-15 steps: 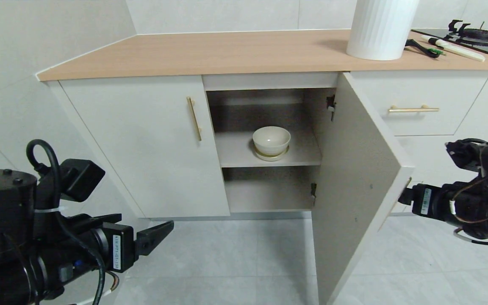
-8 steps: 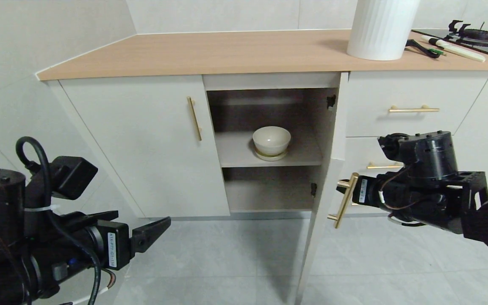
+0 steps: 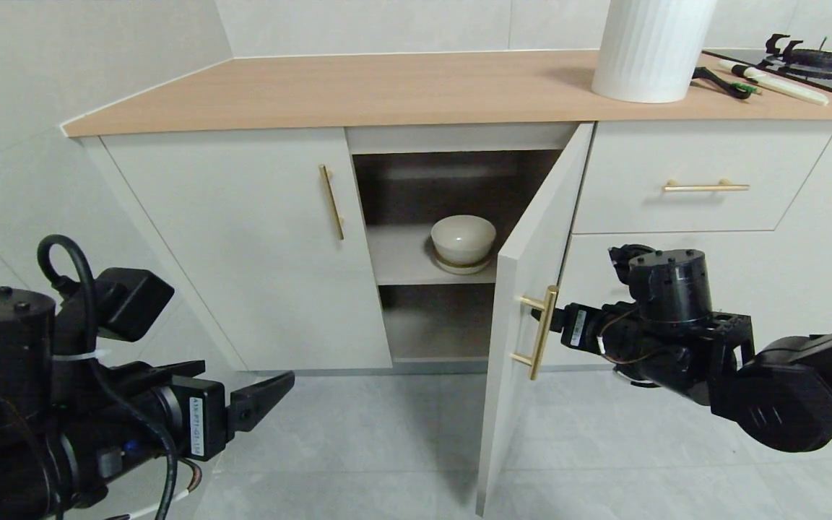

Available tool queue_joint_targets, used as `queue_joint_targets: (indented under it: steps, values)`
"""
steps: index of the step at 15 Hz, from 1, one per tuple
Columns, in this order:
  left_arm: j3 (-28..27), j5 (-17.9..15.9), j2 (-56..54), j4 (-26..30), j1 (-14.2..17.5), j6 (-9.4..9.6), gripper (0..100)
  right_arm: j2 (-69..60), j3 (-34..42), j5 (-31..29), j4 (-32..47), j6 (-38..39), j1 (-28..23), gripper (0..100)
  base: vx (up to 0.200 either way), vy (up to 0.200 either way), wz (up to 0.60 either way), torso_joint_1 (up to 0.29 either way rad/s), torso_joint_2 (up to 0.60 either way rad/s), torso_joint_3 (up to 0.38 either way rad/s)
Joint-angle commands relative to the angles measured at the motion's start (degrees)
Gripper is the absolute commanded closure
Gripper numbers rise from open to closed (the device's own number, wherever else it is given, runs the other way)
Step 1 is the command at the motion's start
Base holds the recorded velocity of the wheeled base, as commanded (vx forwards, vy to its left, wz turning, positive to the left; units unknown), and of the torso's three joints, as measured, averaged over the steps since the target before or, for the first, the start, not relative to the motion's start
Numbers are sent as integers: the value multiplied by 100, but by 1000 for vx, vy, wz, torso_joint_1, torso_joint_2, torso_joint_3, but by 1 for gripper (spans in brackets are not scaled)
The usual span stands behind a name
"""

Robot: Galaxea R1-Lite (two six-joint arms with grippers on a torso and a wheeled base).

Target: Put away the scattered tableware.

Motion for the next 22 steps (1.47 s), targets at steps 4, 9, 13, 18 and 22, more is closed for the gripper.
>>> queue_joint_targets:
  steps: [4,9,13,18,22]
  values:
    - [10,1,13,8,1,16,0,241,3,-100,-280,1,24,0,0,0,0,0,0,0]
    - [-34,10,13,-1,1,-1,0,680,-67,-355,-825,185,183,0,200,0,0,3,3,3]
    - [-43,19,83,-1,62,-28,0,733,-287,-408,-886,466,191,0,50,0,0,1,-1,1]
    - [-95,10,92,-54,194,-124,0,1032,-832,-961,-895,844,156,0,0,0,0,0,0,0]
    - [-78,1,65,-54,194,-116,0,1216,-1034,-1120,-895,923,33,0,0,0,0,0,0,0]
